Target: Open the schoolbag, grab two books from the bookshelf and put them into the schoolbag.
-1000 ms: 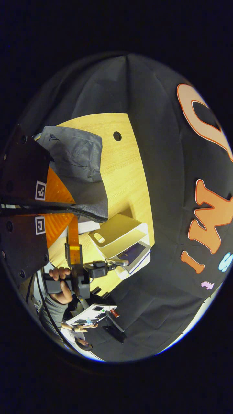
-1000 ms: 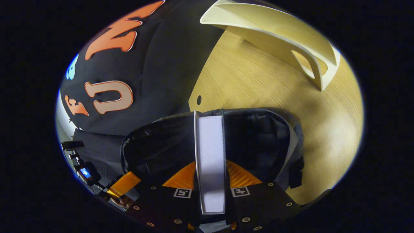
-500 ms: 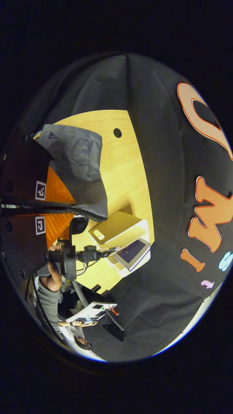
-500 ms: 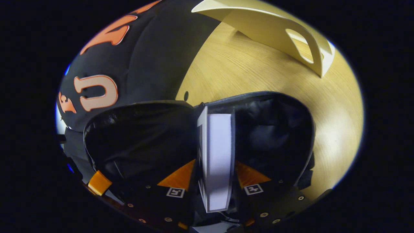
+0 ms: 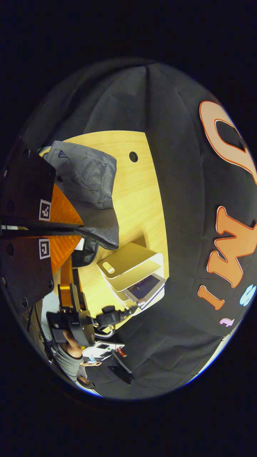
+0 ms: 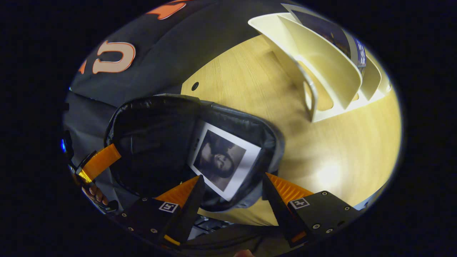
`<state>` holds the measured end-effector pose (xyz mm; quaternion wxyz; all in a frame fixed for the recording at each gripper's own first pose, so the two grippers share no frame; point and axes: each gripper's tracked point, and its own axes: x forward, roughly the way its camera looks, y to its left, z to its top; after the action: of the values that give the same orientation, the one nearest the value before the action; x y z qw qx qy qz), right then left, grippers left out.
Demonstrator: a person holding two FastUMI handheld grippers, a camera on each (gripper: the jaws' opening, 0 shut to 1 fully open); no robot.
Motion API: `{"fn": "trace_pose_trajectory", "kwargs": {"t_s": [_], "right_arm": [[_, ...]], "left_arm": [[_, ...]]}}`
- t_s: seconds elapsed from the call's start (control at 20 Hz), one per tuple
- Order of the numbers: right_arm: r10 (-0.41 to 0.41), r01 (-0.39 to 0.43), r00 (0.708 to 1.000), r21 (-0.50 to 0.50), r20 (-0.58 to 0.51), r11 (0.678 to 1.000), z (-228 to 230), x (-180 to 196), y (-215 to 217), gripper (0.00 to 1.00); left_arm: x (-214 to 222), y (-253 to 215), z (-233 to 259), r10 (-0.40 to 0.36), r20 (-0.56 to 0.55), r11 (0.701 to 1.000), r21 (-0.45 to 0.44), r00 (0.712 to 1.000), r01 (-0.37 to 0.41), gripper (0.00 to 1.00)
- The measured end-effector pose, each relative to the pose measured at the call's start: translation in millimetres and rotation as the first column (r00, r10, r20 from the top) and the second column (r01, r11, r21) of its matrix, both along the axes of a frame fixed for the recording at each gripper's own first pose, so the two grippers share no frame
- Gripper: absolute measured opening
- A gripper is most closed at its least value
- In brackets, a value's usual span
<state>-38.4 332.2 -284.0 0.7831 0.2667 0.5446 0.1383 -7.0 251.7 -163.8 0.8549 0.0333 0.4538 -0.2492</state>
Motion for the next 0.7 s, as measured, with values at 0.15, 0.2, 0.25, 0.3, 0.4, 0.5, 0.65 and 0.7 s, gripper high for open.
{"fn": "trace_pose_trajectory", "kwargs": {"t_s": [0.15, 0.2, 0.25, 0.3, 0.4, 0.5, 0.65, 0.7], "right_arm": [[0.071, -0.072, 0.997, -0.066, -0.019, 0.995, 13.0, -10.9, -35.7, 0.99], [0.091, -0.093, 0.996, -0.07, -0.025, 0.993, 18.9, -14.4, -45.4, 0.99], [0.1, -0.102, 0.995, -0.082, -0.023, 0.991, 22.6, -14.6, -55.6, 0.99], [0.116, -0.118, 0.993, -0.098, -0.026, 0.988, 26.8, -16.0, -66.8, 0.99], [0.14, -0.142, 0.99, -0.137, -0.025, 0.98, 37.0, -17.1, -90.0, 0.99], [0.165, -0.166, 0.986, -0.163, -0.019, 0.973, 52.8, -12.0, -112.8, 0.99], [0.184, -0.178, 0.983, -0.242, 0.001, 0.954, 76.5, 9.3, -157.2, 0.99], [0.181, -0.173, 0.983, -0.272, 0.005, 0.947, 84.6, 16.9, -172.6, 0.99]], "left_arm": [[-0.7, -1.8, -2.3, 0.017, 0.004, 1.0, 0.018, 1.0, -0.018, 0.05], [-0.8, -4.4, -3.7, 0.024, 0.001, 1.0, 0.017, 1.0, -0.024, 0.04], [-2.0, -4.3, -4.2, 0.032, 0.002, 0.999, 0.018, 0.999, -0.032, 0.04], [-2.8, -4.3, -5.4, 0.04, -0.001, 0.999, 0.018, 0.999, -0.04, 0.04], [-5.0, -6.6, -7.8, 0.055, -0.005, 0.998, 0.013, 0.998, -0.055, 0.05], [-2.1, -10.4, -11.2, 0.068, -0.01, 0.998, 0.016, 0.998, -0.067, 0.04], [-4.9, -13.8, -16.6, 0.079, -0.018, 0.997, 0.022, 0.997, -0.079, 0.04], [-4.2, -16.1, -18.2, 0.086, -0.018, 0.996, 0.024, 0.996, -0.085, 0.04]]}}
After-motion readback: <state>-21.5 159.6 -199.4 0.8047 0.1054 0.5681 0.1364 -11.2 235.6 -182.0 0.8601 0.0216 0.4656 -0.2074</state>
